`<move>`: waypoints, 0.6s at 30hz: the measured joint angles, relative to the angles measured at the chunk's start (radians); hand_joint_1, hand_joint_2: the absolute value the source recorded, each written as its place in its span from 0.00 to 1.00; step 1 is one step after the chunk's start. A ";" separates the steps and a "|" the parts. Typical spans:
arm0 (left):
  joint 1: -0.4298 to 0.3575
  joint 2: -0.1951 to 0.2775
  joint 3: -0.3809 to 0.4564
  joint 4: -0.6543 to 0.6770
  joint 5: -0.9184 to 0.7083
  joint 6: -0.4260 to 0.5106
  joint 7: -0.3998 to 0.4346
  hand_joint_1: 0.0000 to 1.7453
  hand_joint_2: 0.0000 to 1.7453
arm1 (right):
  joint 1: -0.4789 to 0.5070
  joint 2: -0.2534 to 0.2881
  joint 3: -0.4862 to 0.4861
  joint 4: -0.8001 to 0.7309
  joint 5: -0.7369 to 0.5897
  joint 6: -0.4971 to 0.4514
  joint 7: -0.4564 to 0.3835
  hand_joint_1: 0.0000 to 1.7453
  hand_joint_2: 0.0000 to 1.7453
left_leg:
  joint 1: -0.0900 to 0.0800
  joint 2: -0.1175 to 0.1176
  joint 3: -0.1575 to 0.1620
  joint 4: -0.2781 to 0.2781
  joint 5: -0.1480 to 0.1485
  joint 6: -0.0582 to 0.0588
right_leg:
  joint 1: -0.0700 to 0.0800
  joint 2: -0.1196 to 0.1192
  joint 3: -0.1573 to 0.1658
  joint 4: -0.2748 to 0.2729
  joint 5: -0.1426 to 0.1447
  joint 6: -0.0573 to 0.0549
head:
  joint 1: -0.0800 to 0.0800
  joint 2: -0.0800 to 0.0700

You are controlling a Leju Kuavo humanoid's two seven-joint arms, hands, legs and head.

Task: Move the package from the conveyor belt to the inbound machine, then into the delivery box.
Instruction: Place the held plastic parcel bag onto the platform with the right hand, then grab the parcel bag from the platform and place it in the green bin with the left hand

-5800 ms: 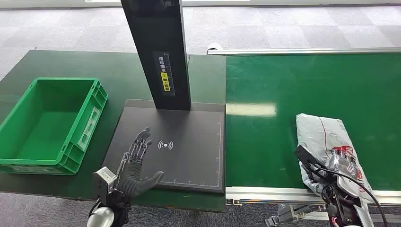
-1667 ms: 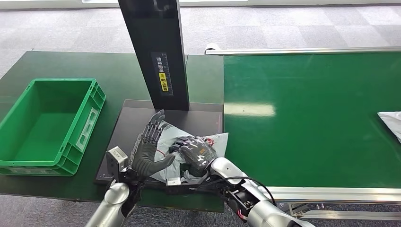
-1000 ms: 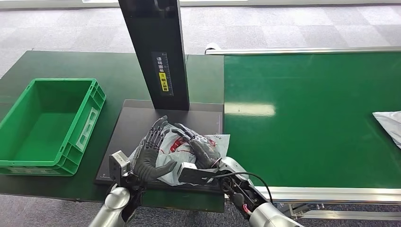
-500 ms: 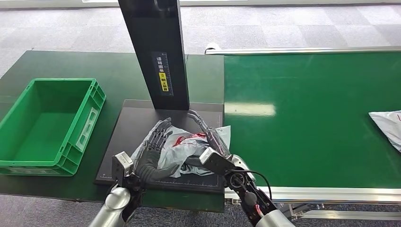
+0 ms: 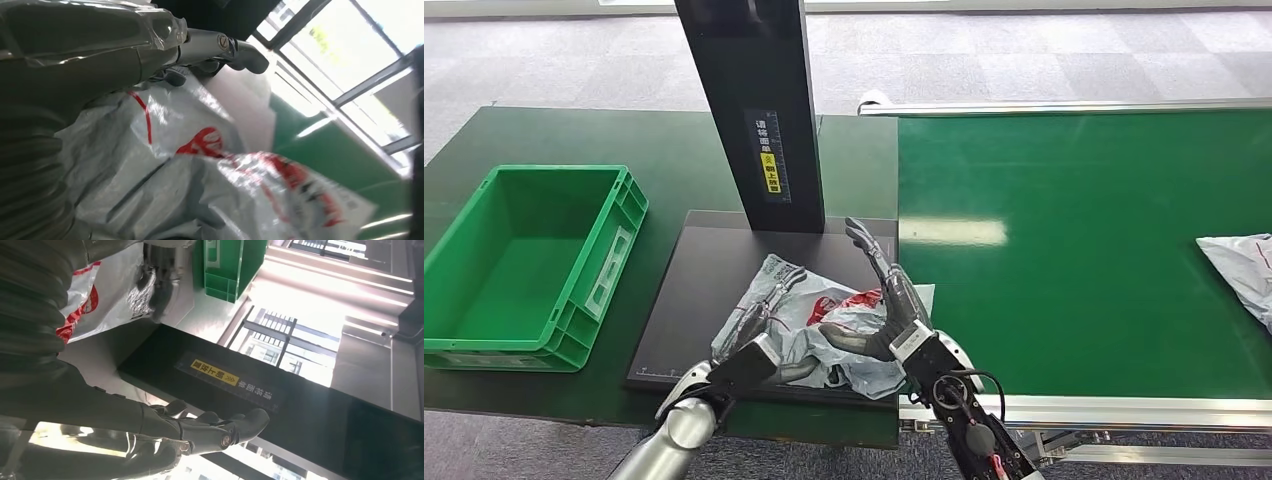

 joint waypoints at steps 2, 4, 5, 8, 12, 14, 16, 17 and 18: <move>-0.014 0.007 -0.025 0.029 -0.091 0.007 0.047 0.00 1.00 | 0.004 -0.001 -0.006 -0.003 0.004 0.003 0.000 0.00 1.00 | 0.000 0.000 0.000 0.000 0.000 0.000 | 0.000 0.000 0.000 0.000 0.000 0.000 | 0.000 0.000; -0.028 0.012 -0.048 0.059 -0.161 0.005 0.085 0.00 1.00 | 0.009 -0.004 -0.009 -0.004 0.008 0.004 0.000 0.00 1.00 | 0.000 0.000 0.000 0.000 0.000 0.000 | 0.000 0.000 0.001 0.000 0.000 0.000 | 0.000 0.000; -0.036 0.014 -0.058 0.072 -0.191 0.003 0.103 0.00 1.00 | 0.012 -0.006 -0.009 -0.005 0.010 0.004 0.000 0.00 1.00 | 0.000 0.000 0.000 0.000 0.000 0.000 | 0.000 0.000 0.001 0.000 0.000 0.000 | 0.000 0.000; -0.064 0.017 -0.084 0.111 -0.278 -0.012 0.157 0.00 1.00 | 0.018 -0.009 -0.012 -0.005 0.015 0.002 0.000 0.00 1.00 | 0.000 -0.001 0.002 0.000 0.000 0.000 | 0.000 -0.001 0.003 0.000 0.000 0.000 | 0.000 0.000; -0.113 0.013 -0.110 0.165 -0.368 -0.064 0.212 0.00 1.00 | 0.023 -0.008 -0.021 -0.005 0.034 0.002 0.000 0.00 1.00 | 0.000 -0.005 0.006 0.000 0.000 0.001 | 0.000 -0.007 0.010 0.000 -0.002 0.001 | 0.000 0.000; -0.137 0.008 -0.120 0.195 -0.393 -0.080 0.221 0.00 1.00 | 0.023 -0.007 -0.027 -0.005 0.042 0.002 0.000 0.00 1.00 | 0.000 -0.008 0.010 -0.001 -0.001 0.001 | -0.001 -0.010 0.016 -0.001 -0.003 0.002 | 0.000 0.000; -0.154 0.002 -0.127 0.223 -0.403 -0.082 0.223 0.00 1.00 | 0.023 -0.006 -0.033 -0.005 0.048 0.002 0.000 0.00 1.00 | -0.001 -0.010 0.015 -0.001 -0.003 0.003 | -0.001 -0.011 0.023 -0.001 -0.005 0.002 | 0.000 0.000; -0.160 -0.001 -0.128 0.234 -0.405 -0.080 0.222 0.00 1.00 | 0.024 -0.005 -0.037 -0.005 0.050 0.002 0.000 0.00 1.00 | -0.001 -0.011 0.018 -0.001 -0.004 0.004 | -0.001 -0.012 0.026 -0.001 -0.006 0.003 | 0.000 0.000; -0.164 -0.004 -0.128 0.244 -0.407 -0.077 0.222 0.00 1.00 | 0.025 -0.005 -0.041 -0.006 0.052 0.002 0.000 0.00 1.00 | -0.001 -0.012 0.020 -0.001 -0.005 0.004 | -0.001 -0.013 0.028 -0.001 -0.006 0.003 | 0.000 0.000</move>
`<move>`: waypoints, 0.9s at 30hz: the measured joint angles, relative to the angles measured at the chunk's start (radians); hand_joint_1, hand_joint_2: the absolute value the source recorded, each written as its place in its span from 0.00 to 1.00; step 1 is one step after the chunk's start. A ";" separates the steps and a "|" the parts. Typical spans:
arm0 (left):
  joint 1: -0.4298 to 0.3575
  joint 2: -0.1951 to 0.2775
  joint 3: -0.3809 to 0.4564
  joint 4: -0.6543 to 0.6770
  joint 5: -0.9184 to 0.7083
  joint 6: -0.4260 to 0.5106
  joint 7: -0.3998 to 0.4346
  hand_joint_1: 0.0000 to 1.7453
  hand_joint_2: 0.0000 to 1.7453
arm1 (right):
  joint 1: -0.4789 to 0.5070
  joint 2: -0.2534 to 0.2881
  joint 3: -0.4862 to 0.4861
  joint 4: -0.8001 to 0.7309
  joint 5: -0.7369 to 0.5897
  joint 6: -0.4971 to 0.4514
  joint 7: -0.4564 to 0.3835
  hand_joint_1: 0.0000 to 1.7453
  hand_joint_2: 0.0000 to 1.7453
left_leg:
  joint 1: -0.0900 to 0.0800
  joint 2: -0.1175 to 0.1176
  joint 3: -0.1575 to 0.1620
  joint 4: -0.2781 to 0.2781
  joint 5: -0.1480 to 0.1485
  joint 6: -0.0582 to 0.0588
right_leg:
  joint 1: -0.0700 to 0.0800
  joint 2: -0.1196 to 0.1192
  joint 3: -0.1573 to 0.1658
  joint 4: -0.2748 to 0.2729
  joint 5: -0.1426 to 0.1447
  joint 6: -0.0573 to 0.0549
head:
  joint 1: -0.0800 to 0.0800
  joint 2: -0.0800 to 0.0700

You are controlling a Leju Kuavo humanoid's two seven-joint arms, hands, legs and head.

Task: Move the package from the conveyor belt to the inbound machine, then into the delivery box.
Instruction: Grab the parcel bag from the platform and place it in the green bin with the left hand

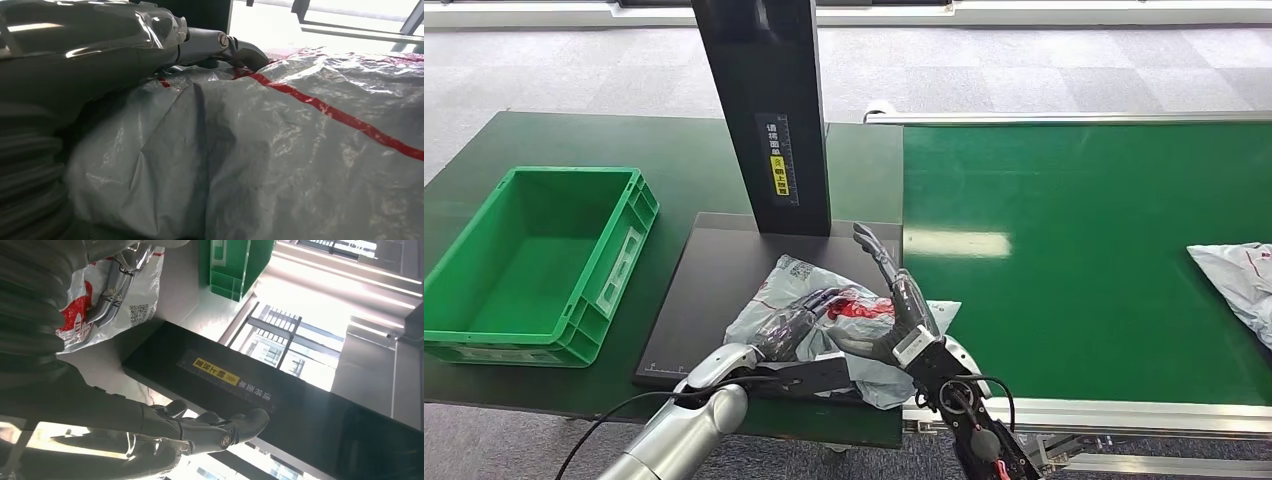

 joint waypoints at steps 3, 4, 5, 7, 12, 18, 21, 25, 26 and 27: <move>-0.008 -0.005 0.001 0.016 -0.003 0.007 -0.001 0.00 1.00 | 0.004 0.002 -0.014 -0.008 0.008 0.001 0.000 0.00 1.00 | -0.001 -0.001 0.005 0.000 -0.001 0.001 | -0.001 -0.001 0.005 0.000 -0.001 0.001 | 0.000 0.000; -0.010 -0.006 0.001 0.019 -0.004 0.007 -0.001 0.00 1.00 | 0.004 0.003 -0.017 -0.011 0.010 0.001 0.000 0.00 1.00 | -0.001 -0.001 0.006 0.000 -0.001 0.001 | -0.001 -0.001 0.006 0.000 -0.001 0.001 | 0.000 0.000; -0.013 -0.007 0.001 0.022 -0.004 0.008 -0.001 0.00 1.00 | 0.004 0.004 -0.020 -0.013 0.010 0.002 0.000 0.00 1.00 | -0.001 -0.001 0.007 0.000 -0.001 0.001 | -0.001 -0.001 0.008 0.000 -0.001 0.001 | 0.000 0.000; -0.016 -0.009 0.001 0.026 -0.004 0.008 -0.001 0.00 1.00 | 0.004 0.006 -0.023 -0.018 0.011 0.002 0.000 0.00 1.00 | -0.001 -0.001 0.009 0.000 0.000 0.000 | -0.001 -0.001 0.009 0.000 -0.001 0.001 | 0.000 0.000; -0.023 -0.013 0.001 0.031 -0.007 0.008 -0.001 0.99 1.00 | 0.003 0.012 -0.027 -0.031 0.011 0.002 0.000 0.00 1.00 | -0.001 -0.001 0.007 0.000 0.001 -0.001 | -0.001 0.000 0.006 0.000 -0.001 0.001 | 0.000 0.000; -0.014 -0.012 0.010 0.023 0.032 0.067 -0.036 1.00 1.00 | 0.017 0.013 -0.043 -0.043 0.013 0.012 0.000 0.00 1.00 | -0.001 0.000 0.004 0.000 0.001 -0.001 | -0.001 0.000 0.002 0.000 0.000 0.001 | 0.000 0.000; 0.006 -0.013 0.032 0.000 0.066 0.125 -0.055 1.00 1.00 | 0.036 0.013 -0.054 -0.050 0.007 0.021 0.002 0.00 1.00 | -0.001 0.002 0.001 0.000 0.001 -0.001 | -0.001 0.001 -0.002 0.000 0.000 0.001 | 0.000 0.000; 0.037 -0.013 0.066 -0.028 0.109 0.202 -0.072 1.00 1.00 | 0.060 0.013 -0.069 -0.058 -0.018 0.013 0.025 0.00 1.00 | -0.001 0.003 -0.003 0.001 0.001 -0.001 | -0.001 0.002 -0.007 0.000 0.000 0.001 | 0.000 0.000; 0.044 -0.014 0.074 -0.035 0.119 0.222 -0.074 1.00 1.00 | 0.065 0.014 -0.073 -0.061 -0.027 -0.001 0.035 0.00 1.00 | -0.001 0.004 -0.004 0.001 0.001 -0.001 | -0.001 0.002 -0.008 0.000 0.000 0.001 | 0.000 0.000; 0.051 -0.014 0.082 -0.041 0.127 0.242 -0.074 1.00 1.00 | 0.071 0.015 -0.078 -0.064 -0.039 -0.021 0.047 0.00 1.00 | -0.001 0.004 -0.005 0.001 0.001 -0.001 | -0.001 0.003 -0.009 0.000 0.000 0.001 | 0.000 0.000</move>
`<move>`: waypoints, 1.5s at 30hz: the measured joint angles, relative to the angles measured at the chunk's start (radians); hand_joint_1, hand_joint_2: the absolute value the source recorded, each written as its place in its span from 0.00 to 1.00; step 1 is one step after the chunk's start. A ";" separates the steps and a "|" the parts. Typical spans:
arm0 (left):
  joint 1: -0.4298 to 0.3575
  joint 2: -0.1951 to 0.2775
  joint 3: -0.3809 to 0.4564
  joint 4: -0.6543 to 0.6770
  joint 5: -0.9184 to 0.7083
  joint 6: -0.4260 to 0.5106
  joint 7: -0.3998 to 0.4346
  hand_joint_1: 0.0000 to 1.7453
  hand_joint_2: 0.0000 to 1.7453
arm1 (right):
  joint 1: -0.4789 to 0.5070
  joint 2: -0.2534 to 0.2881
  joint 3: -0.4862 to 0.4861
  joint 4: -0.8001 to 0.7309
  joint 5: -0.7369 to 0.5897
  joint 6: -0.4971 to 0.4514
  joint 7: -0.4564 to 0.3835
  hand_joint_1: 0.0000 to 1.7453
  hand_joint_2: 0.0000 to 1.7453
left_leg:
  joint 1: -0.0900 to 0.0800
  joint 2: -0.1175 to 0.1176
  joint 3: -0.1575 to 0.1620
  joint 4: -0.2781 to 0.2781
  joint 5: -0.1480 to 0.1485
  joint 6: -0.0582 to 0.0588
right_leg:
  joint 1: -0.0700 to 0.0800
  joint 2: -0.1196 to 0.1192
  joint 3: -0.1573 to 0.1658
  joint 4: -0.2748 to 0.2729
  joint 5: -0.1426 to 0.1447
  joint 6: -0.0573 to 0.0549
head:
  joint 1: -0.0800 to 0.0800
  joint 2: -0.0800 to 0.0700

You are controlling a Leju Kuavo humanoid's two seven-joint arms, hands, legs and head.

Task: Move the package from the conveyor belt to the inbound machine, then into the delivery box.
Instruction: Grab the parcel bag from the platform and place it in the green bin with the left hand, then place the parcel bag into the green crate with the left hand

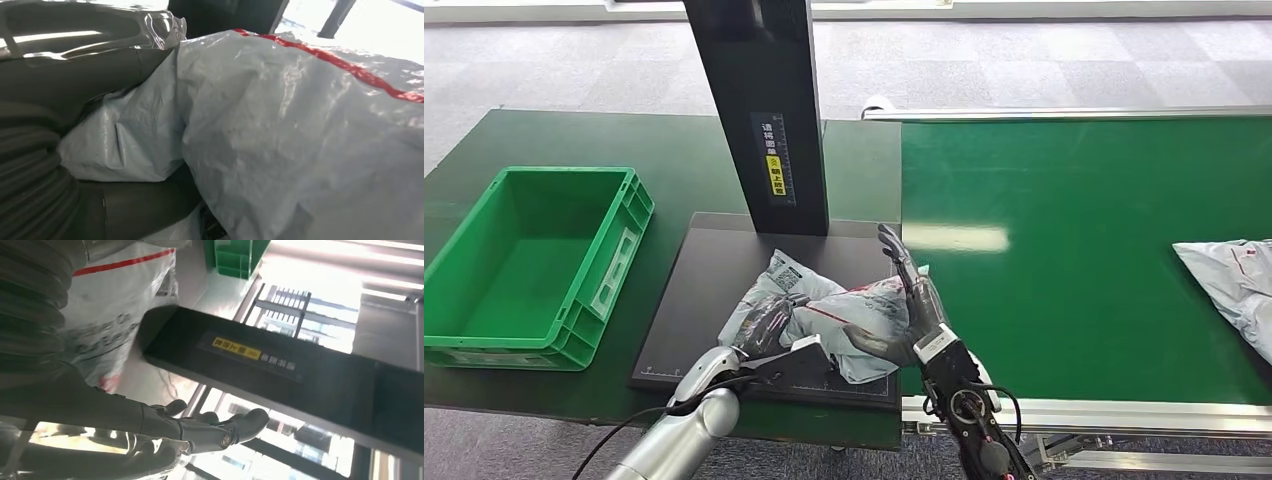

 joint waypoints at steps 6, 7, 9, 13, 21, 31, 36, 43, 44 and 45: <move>0.054 0.001 0.046 -0.043 0.042 0.144 -0.026 1.00 1.00 | 0.041 0.022 -0.068 -0.034 -0.145 -0.177 0.071 0.00 1.00 | 0.000 0.001 -0.005 0.000 0.000 0.000 | 0.000 0.001 -0.005 0.000 0.000 0.000 | 0.000 0.000; 0.063 0.001 0.054 -0.050 0.051 0.171 -0.038 1.00 1.00 | 0.046 0.024 -0.078 -0.035 -0.164 -0.205 0.076 0.00 1.00 | 0.000 0.001 -0.005 0.000 0.000 0.000 | 0.000 0.001 -0.006 0.000 0.000 0.000 | 0.000 0.000; 0.077 0.002 0.067 -0.064 0.070 0.229 -0.067 1.00 1.00 | 0.052 0.026 -0.092 -0.035 -0.189 -0.260 0.076 0.00 1.00 | 0.000 0.001 -0.007 0.000 0.000 0.000 | 0.000 0.001 -0.008 0.000 0.000 0.000 | 0.000 0.000; 0.101 0.002 0.090 -0.102 0.124 0.347 -0.149 1.00 1.00 | 0.062 0.033 -0.101 -0.036 -0.238 -0.355 0.050 0.00 1.00 | 0.000 0.001 -0.010 0.000 0.000 0.000 | 0.000 0.001 -0.011 0.000 0.000 0.000 | 0.000 0.000; 0.116 0.001 0.130 -0.189 0.161 0.465 -0.298 1.00 1.00 | 0.066 0.035 -0.104 -0.035 -0.311 -0.387 0.029 0.00 1.00 | 0.000 0.001 -0.013 0.001 0.000 0.000 | 0.000 0.001 -0.013 0.000 0.000 0.000 | 0.000 0.000; 0.129 -0.058 0.319 -0.379 -0.130 0.467 -0.437 1.00 1.00 | 0.050 0.035 -0.091 -0.008 -0.344 -0.376 0.013 0.00 1.00 | 0.000 0.002 -0.014 0.001 0.000 0.000 | 0.000 0.002 -0.015 0.001 0.000 0.000 | 0.000 0.000; 0.105 -0.088 0.507 -0.480 -0.405 0.467 -0.440 1.00 1.00 | 0.050 0.034 -0.084 0.010 -0.362 -0.378 -0.001 0.00 1.00 | 0.000 0.002 -0.015 0.000 0.000 0.000 | 0.001 0.002 -0.016 0.001 0.000 0.000 | 0.000 0.000; 0.019 -0.098 0.734 -0.533 -0.585 0.467 -0.334 1.00 1.00 | 0.051 0.032 -0.070 0.019 -0.363 -0.378 0.009 0.00 1.00 | 0.001 0.003 -0.015 0.001 0.001 -0.001 | 0.002 0.003 -0.016 0.001 0.001 -0.001 | 0.000 0.000; 0.008 -0.088 0.749 -0.527 -0.607 0.467 -0.266 1.00 1.00 | 0.051 0.031 -0.068 0.019 -0.363 -0.378 0.013 0.00 1.00 | 0.001 0.003 -0.015 0.001 0.001 -0.001 | 0.002 0.003 -0.016 0.001 0.001 -0.001 | 0.000 0.000; -0.002 -0.074 0.756 -0.514 -0.623 0.467 -0.192 1.00 1.00 | 0.051 0.030 -0.066 0.019 -0.363 -0.377 0.016 0.00 1.00 | 0.001 0.003 -0.015 0.001 0.001 -0.001 | 0.002 0.003 -0.016 0.001 0.001 -0.001 | 0.000 0.000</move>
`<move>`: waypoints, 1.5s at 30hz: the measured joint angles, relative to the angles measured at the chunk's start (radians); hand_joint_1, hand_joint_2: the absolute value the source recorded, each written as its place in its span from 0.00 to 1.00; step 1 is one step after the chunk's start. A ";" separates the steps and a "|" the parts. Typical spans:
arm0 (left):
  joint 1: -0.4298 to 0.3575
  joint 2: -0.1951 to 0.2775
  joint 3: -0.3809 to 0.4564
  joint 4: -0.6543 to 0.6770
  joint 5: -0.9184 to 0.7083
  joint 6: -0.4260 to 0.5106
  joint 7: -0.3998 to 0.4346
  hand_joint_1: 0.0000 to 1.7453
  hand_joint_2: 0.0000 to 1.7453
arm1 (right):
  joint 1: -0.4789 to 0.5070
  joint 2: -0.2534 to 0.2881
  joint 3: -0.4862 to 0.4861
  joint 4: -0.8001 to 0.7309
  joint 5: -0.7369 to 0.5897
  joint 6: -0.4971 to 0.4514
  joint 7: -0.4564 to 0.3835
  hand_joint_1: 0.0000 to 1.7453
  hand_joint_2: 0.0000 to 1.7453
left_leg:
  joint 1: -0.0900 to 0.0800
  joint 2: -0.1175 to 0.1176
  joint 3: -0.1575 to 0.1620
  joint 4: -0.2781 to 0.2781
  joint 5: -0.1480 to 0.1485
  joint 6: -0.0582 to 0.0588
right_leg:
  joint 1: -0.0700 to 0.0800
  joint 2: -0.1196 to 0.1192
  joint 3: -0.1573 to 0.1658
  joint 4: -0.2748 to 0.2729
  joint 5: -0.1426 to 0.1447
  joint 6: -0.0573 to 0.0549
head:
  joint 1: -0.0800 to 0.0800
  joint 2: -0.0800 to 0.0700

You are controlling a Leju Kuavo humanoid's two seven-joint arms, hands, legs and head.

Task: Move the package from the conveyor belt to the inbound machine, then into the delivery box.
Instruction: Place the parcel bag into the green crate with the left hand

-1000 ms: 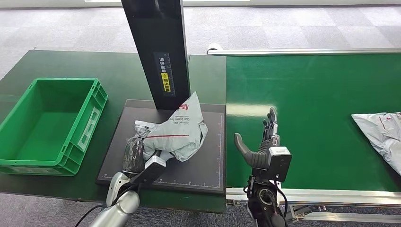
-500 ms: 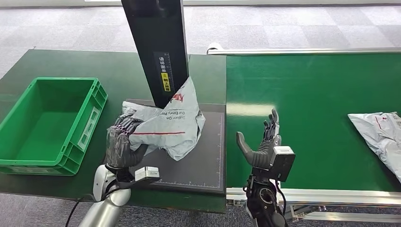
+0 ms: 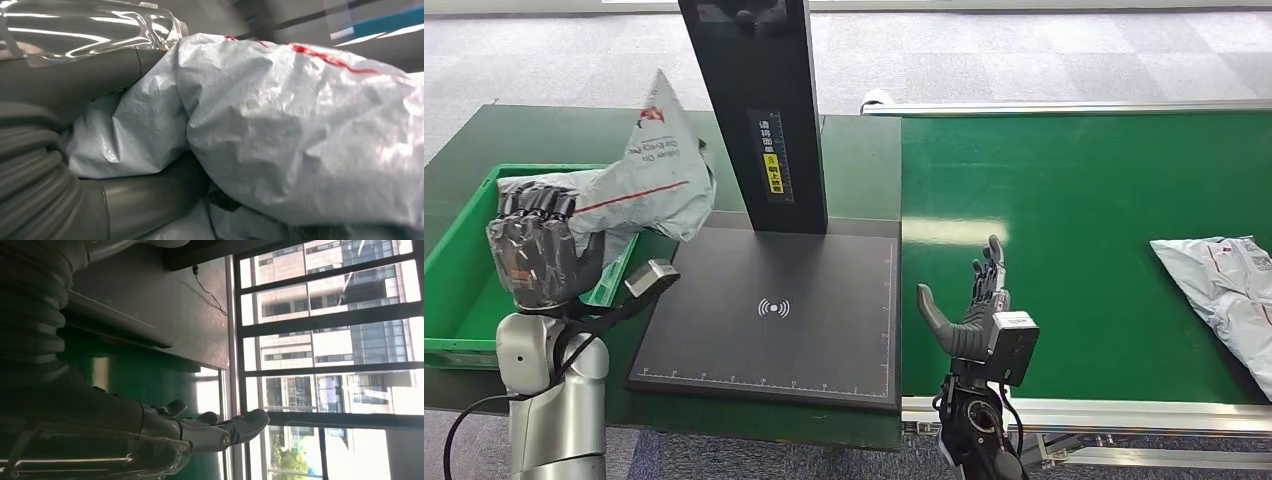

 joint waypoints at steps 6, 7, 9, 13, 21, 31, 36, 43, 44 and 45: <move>-0.036 0.109 -0.009 0.086 -0.069 0.000 0.247 1.00 1.00 | 0.002 -0.002 0.011 0.000 0.004 0.013 0.014 0.00 1.00 | 0.000 0.002 0.000 0.000 0.000 0.000 | 0.000 0.001 -0.001 0.000 0.000 0.000 | 0.000 0.000; -0.037 0.121 -0.012 0.094 -0.071 0.000 0.250 1.00 1.00 | 0.002 -0.002 0.012 0.000 0.004 0.014 0.014 0.00 1.00 | 0.000 0.002 0.000 0.000 0.000 0.000 | 0.000 0.001 -0.001 0.000 0.000 0.000 | 0.000 0.000; -0.038 0.137 -0.016 0.107 -0.073 0.000 0.256 1.00 1.00 | 0.003 -0.002 0.013 0.000 0.004 0.015 0.015 0.00 1.00 | 0.000 0.002 0.000 0.000 0.000 0.000 | 0.000 0.002 -0.001 0.000 0.000 0.000 | 0.000 0.000; -0.063 0.175 -0.035 0.181 -0.092 -0.004 0.370 1.00 1.00 | 0.006 -0.002 0.017 -0.002 0.020 0.021 0.025 0.00 1.00 | 0.000 0.002 0.000 0.000 0.000 0.000 | 0.000 0.002 -0.001 0.000 0.000 0.000 | 0.000 0.000; -0.255 0.312 -0.088 0.606 -0.069 -0.224 0.687 1.00 1.00 | 0.016 0.001 0.017 -0.019 0.094 0.064 0.072 0.00 1.00 | 0.002 0.004 0.000 0.000 0.001 -0.002 | 0.002 0.004 -0.001 0.000 0.002 -0.003 | 0.000 0.000; -0.409 0.425 -0.090 0.920 -0.025 -0.292 0.751 1.00 1.00 | 0.017 0.018 0.004 -0.022 0.138 0.111 0.096 0.00 1.00 | 0.003 0.004 -0.001 0.000 0.001 -0.003 | 0.003 0.004 -0.002 0.000 0.002 -0.003 | 0.000 0.000; -0.439 0.448 -0.090 0.973 -0.045 -0.184 0.766 1.00 1.00 | 0.022 0.027 -0.004 -0.037 0.147 0.115 0.102 0.00 1.00 | 0.002 0.004 -0.002 0.000 0.001 -0.003 | 0.002 0.004 -0.003 0.000 0.002 -0.003 | 0.000 0.000; -0.453 0.453 -0.089 0.998 -0.045 -0.139 0.757 0.13 1.00 | 0.028 0.030 -0.012 -0.046 0.148 0.115 0.104 0.00 1.00 | 0.002 0.004 -0.002 0.000 0.001 -0.003 | 0.002 0.004 -0.003 0.000 0.002 -0.003 | 0.000 0.000; -0.453 0.453 -0.089 0.999 -0.044 -0.117 0.751 0.06 1.00 | 0.029 0.030 -0.013 -0.048 0.148 0.115 0.104 0.00 1.00 | 0.002 0.004 -0.002 0.000 0.001 -0.003 | 0.002 0.004 -0.003 0.000 0.002 -0.003 | 0.000 0.000; -0.453 0.453 -0.089 0.999 -0.043 -0.096 0.745 0.04 1.00 | 0.029 0.030 -0.014 -0.050 0.148 0.115 0.104 0.00 1.00 | 0.002 0.004 -0.002 0.000 0.001 -0.003 | 0.002 0.004 -0.003 0.000 0.002 -0.003 | 0.000 0.000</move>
